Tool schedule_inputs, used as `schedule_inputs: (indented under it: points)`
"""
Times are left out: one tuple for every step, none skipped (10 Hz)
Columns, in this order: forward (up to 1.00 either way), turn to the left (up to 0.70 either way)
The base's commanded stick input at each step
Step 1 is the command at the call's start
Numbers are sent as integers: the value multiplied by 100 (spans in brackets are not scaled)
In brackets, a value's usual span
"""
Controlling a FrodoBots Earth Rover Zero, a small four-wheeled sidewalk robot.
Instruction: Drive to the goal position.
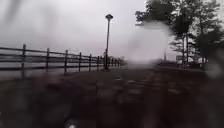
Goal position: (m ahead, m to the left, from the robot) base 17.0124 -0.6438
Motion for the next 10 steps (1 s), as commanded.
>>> schedule_inputs:
  points:
    - [100,-40]
    - [100,-40]
    - [100,-17]
    - [100,-3]
    - [100,0]
    - [100,0]
    - [100,0]
    - [100,0]
    - [100,0]
    - [100,0]
